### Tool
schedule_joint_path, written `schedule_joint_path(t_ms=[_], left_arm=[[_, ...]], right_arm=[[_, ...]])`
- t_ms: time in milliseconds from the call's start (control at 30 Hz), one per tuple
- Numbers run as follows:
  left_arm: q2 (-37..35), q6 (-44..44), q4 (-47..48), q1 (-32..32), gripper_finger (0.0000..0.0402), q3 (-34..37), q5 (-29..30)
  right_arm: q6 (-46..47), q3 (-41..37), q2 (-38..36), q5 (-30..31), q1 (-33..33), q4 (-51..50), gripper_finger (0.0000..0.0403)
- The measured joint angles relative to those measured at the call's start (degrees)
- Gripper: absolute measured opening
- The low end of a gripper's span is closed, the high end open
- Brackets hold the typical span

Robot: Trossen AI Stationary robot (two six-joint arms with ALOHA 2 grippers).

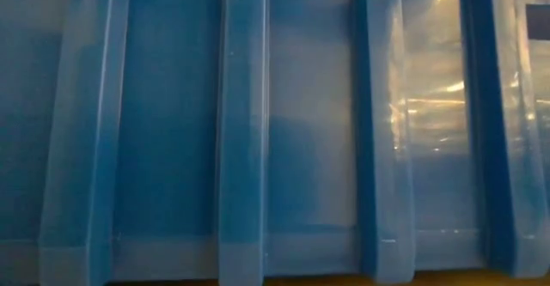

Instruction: Sort blocks

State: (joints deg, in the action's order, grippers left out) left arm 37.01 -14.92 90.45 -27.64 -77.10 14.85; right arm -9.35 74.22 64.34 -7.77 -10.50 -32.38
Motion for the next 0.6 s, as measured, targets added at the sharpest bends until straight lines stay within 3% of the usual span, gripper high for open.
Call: schedule_joint_path(t_ms=[600], left_arm=[[0.02, 0.04, -0.39, 0.0, 0.0001, 0.0, 0.72]], right_arm=[[0.6, 0.0, 0.2, -0.64, 0.02, -2.19, 0.0]])
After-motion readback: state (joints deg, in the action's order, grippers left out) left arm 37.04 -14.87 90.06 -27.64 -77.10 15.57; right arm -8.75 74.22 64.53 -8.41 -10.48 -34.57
